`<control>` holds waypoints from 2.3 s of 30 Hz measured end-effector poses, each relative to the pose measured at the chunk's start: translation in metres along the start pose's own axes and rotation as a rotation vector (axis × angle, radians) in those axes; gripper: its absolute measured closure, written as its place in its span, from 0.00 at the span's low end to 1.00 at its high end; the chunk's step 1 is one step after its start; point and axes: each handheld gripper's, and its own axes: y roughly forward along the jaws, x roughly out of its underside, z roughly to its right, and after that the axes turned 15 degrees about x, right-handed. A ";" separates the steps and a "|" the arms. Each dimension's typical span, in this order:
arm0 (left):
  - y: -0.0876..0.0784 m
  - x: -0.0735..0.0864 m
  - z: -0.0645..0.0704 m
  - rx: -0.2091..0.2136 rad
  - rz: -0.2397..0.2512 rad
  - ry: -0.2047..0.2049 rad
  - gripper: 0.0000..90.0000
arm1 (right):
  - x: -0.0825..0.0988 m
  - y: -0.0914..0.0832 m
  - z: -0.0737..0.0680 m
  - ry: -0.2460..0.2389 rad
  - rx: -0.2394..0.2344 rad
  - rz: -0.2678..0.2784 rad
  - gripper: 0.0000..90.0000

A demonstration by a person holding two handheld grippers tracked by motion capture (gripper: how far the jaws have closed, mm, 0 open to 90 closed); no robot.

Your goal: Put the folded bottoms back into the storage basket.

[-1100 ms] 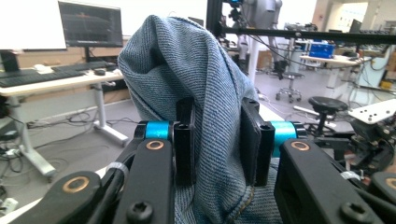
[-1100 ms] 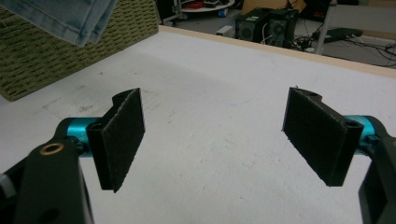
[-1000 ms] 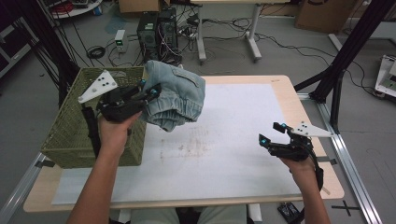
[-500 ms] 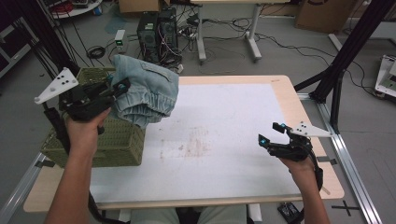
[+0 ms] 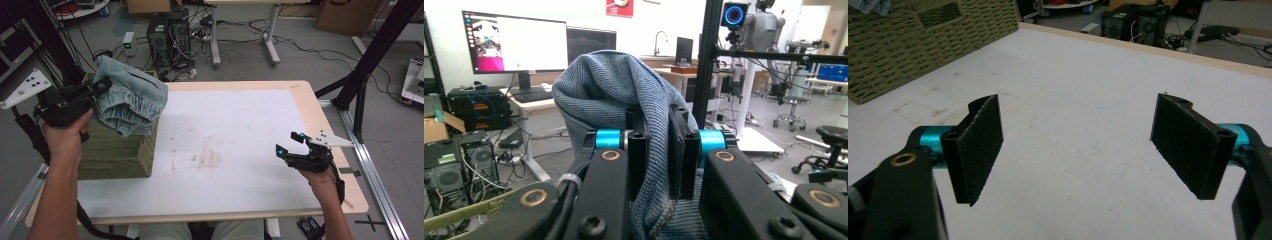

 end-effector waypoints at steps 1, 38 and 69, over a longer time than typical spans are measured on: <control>0.000 0.000 0.000 0.000 0.000 0.000 0.90 | 0.000 0.000 0.000 0.003 0.000 -0.003 0.24; 0.019 0.077 0.005 -0.205 -0.096 -0.014 0.12 | -0.003 0.007 -0.009 -0.029 -0.028 -0.004 0.24; 0.107 0.124 0.087 0.039 -0.151 0.014 0.12 | -0.010 0.005 -0.013 -0.058 -0.018 0.027 0.24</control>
